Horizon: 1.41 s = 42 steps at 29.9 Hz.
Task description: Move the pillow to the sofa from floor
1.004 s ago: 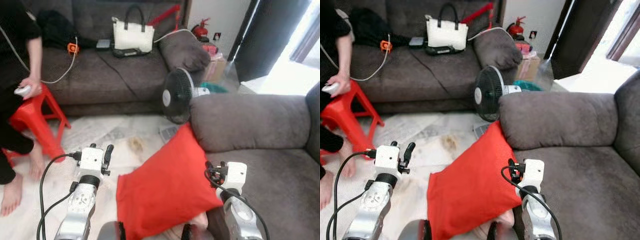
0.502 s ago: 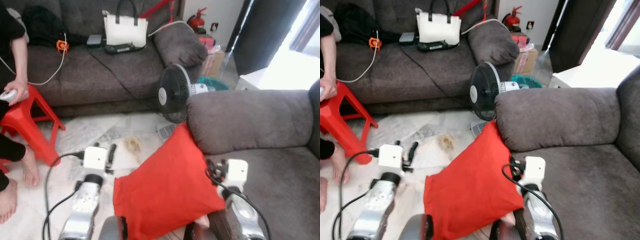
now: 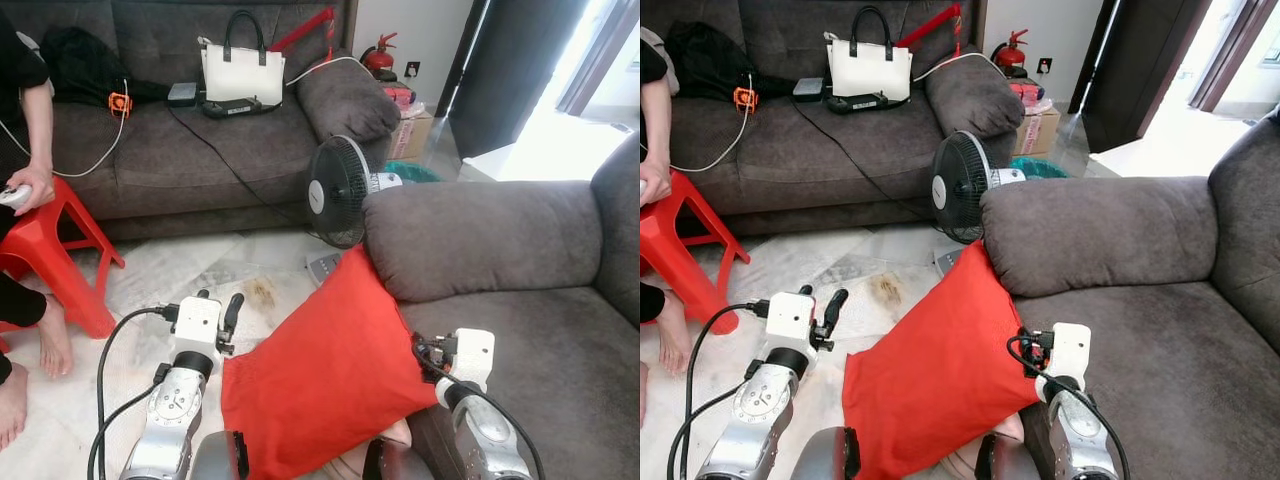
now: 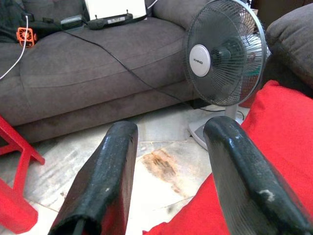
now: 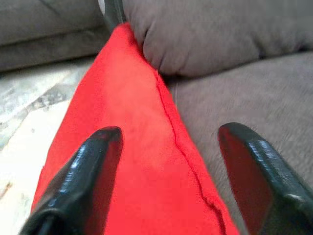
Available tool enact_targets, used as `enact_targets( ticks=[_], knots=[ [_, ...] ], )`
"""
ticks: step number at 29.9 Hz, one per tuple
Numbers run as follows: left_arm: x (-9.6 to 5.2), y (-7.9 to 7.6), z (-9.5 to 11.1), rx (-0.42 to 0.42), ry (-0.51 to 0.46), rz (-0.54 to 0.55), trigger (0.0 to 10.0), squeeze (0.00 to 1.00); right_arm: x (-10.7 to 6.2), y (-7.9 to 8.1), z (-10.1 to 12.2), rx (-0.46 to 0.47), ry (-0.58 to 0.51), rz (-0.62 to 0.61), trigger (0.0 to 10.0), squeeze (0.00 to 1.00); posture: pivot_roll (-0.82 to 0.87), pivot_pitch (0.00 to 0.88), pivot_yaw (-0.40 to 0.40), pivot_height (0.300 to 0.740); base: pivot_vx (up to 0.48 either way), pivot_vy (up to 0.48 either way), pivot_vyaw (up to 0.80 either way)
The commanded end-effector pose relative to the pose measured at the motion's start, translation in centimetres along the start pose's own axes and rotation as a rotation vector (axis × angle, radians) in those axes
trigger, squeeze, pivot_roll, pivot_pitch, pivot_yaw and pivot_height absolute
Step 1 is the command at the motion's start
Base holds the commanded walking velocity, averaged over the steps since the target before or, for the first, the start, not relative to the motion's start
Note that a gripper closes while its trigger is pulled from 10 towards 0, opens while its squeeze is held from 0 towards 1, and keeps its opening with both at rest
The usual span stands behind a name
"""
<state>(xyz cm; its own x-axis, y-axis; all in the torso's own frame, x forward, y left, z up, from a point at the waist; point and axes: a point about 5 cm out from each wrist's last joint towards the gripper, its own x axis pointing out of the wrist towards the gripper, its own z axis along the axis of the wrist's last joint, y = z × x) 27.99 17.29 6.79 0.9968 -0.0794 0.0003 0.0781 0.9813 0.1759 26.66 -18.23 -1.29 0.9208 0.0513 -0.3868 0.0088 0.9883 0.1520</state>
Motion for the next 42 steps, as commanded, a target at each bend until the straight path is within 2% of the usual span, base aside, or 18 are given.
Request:
enact_targets(
  ticks=[1,11,12,15,19,21,23,27,31,33,42],
  knots=[
    [0.0,-0.4,-0.1,-0.016,0.011,-0.015,10.0,0.0,0.2,-0.4,0.0,0.007,0.033,-0.02,10.0,1.0,0.11,0.02,-0.101,0.606,0.0,0.0,0.0],
    [-0.1,-0.7,0.0,-0.026,0.005,-0.02,10.0,0.0,1.1,0.0,0.6,0.047,0.068,-0.038,10.0,1.0,0.12,0.031,-0.109,0.606,0.0,0.0,0.0],
    [-0.1,-0.7,0.1,-0.032,0.003,-0.022,10.0,0.0,1.1,0.0,0.6,0.052,0.069,-0.039,10.0,0.0,0.12,0.034,-0.111,0.606,0.0,0.0,0.0],
    [0.0,-0.9,0.4,-0.041,-0.007,-0.027,10.0,0.0,1.2,0.0,0.8,0.059,0.062,-0.04,10.0,0.0,0.13,0.038,-0.113,0.606,0.0,0.0,0.0],
    [0.3,-0.7,2.2,-0.047,-0.091,-0.016,10.0,0.0,1.7,0.2,3.2,0.117,-0.107,-0.025,10.0,0.0,0.14,0.054,-0.121,0.606,0.0,0.0,0.0],
    [0.4,-0.7,3.0,-0.028,-0.128,-0.006,10.0,0.0,1.6,0.3,4.2,0.078,-0.191,-0.022,10.0,0.0,0.14,0.057,-0.121,0.606,0.0,0.0,0.0],
    [0.6,-0.4,3.5,-0.012,-0.151,0.018,10.0,0.0,1.3,0.5,4.8,0.081,-0.264,-0.014,10.0,0.0,0.14,0.055,-0.118,0.606,0.0,0.0,0.0],
    [0.8,-0.3,3.7,0.009,-0.157,0.027,10.0,0.0,0.4,0.9,5.1,0.031,-0.352,0.011,10.0,0.0,0.13,0.053,-0.108,0.606,0.0,0.0,0.0],
    [0.8,-0.4,3.6,0.005,-0.148,0.021,10.0,0.0,-0.3,0.9,5.0,0.017,-0.391,0.013,10.0,0.0,0.12,0.049,-0.1,0.606,0.0,0.0,0.0],
    [0.8,-0.6,3.5,0.007,-0.143,0.017,10.0,0.0,-0.8,0.7,4.7,-0.025,-0.395,0.002,10.0,0.0,0.11,0.047,-0.094,0.606,0.0,0.0,0.0],
    [1.0,-0.7,3.4,0.01,-0.136,0.013,10.0,0.0,-0.7,0.8,4.7,-0.028,-0.363,-0.001,10.0,0.0,0.11,0.042,-0.096,0.606,0.0,0.0,0.0]
  ],
)
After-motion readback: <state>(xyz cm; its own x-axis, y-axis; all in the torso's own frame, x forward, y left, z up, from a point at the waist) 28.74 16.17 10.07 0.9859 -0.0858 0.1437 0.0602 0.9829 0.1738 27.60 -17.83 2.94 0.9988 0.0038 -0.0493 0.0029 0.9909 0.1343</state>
